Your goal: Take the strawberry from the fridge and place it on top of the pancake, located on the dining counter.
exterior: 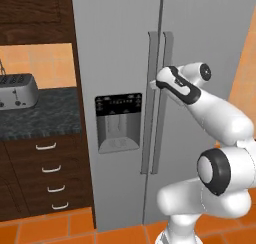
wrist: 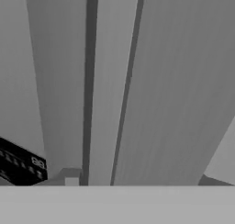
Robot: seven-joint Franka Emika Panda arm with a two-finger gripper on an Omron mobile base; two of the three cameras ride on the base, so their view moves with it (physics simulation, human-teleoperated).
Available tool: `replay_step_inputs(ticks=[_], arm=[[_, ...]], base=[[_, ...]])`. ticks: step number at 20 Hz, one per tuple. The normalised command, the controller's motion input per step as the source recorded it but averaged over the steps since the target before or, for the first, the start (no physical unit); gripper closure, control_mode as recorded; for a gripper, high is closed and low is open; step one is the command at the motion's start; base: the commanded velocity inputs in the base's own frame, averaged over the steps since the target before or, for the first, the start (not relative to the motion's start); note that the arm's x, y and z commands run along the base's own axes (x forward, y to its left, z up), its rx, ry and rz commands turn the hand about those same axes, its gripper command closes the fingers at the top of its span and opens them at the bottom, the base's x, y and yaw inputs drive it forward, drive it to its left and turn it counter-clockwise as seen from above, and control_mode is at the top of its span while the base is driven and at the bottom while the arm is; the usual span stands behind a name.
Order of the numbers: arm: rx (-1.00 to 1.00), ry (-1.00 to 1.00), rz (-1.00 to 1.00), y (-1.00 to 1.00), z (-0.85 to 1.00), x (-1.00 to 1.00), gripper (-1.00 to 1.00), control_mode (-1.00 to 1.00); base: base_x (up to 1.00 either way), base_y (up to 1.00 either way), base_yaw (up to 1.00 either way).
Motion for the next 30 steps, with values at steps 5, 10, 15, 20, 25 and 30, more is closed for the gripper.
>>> replay_step_inputs(ticks=[5,10,15,20,25,30], arm=[[0.02,-0.01,-0.03,-0.21,0.12,-1.00,1.00,-1.00],[0.00,0.01,-0.01,-0.42,0.10,-1.00,1.00,-1.00],[0.00,0.01,0.00,-0.44,0.00,-0.99,1.00,-1.00],[-0.09,0.10,0.00,0.01,-0.13,-0.23,-1.00,-1.00],[-0.06,-0.04,-0.06,-0.02,0.47,-0.99,-1.00,-1.00],[-0.14,0.06,-0.10,0.25,0.58,-0.86,-1.00,-1.00]], base=[[0.00,0.00,0.00],[0.00,0.00,0.00],[0.00,0.00,0.00],[0.00,0.00,0.00],[0.00,0.00,0.00],[0.00,0.00,0.00]])
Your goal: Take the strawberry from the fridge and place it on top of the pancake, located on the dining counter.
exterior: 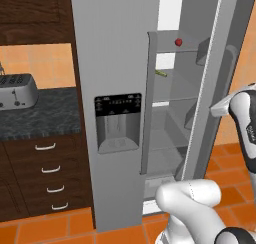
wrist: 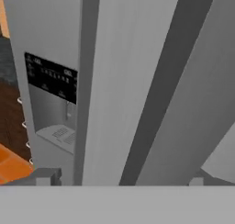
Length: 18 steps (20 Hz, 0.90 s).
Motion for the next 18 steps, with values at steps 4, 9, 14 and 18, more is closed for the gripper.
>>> replay_step_inputs(ticks=[4,9,14,18], arm=[[-0.19,0.03,-0.04,0.30,0.11,-0.31,-1.00,-1.00],[-0.02,-0.27,0.06,0.04,-0.37,-0.04,-1.00,-1.00],[0.03,-0.34,0.13,0.00,-0.20,-0.13,-1.00,-1.00],[0.00,-0.02,0.17,-0.17,0.39,-0.12,-1.00,-1.00]], base=[[0.00,0.00,0.00],[0.00,0.00,0.00],[0.00,0.00,0.00],[0.00,0.00,0.00]])
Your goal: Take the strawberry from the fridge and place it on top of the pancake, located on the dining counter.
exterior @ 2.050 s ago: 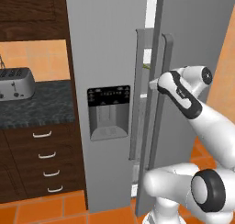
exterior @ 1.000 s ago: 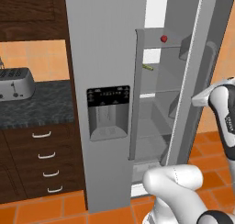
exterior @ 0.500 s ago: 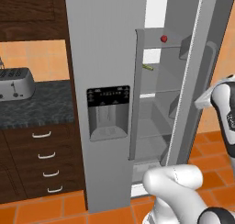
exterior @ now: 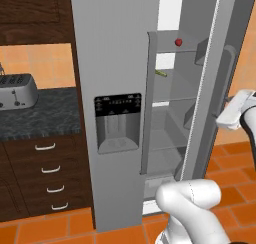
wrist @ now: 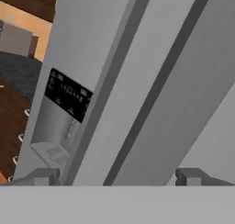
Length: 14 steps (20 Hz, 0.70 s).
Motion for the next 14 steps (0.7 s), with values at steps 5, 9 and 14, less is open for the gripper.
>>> replay_step_inputs(ticks=[5,9,14], arm=[[0.00,0.06,0.02,-0.14,0.36,-0.01,-1.00,-1.00],[0.00,0.06,-0.09,-0.41,0.06,0.06,-1.00,-1.00],[0.00,-0.07,0.00,-0.31,0.29,-0.95,-1.00,-1.00]], base=[[0.00,0.00,0.00],[0.00,0.00,0.00],[0.00,0.00,0.00]])
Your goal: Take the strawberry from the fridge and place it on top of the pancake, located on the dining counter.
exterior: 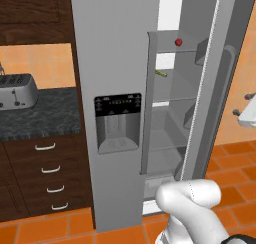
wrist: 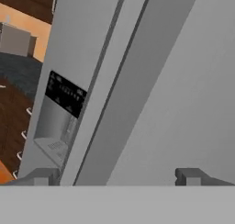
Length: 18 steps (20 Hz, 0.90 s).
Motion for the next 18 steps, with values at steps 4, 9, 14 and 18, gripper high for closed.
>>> replay_step_inputs(ticks=[4,9,14,18], arm=[[0.00,-0.04,0.00,0.04,0.54,-0.98,-1.00,-1.00],[-0.12,-0.02,-0.04,0.45,0.72,-0.78,-1.00,-1.00],[-0.24,-0.09,-0.06,0.54,0.65,-0.97,-1.00,-1.00],[-0.29,-0.01,-0.10,0.77,0.47,-0.73,-1.00,-1.00]], base=[[0.00,0.00,0.00],[0.00,0.00,0.00],[0.00,0.00,0.00],[0.00,0.00,0.00]])
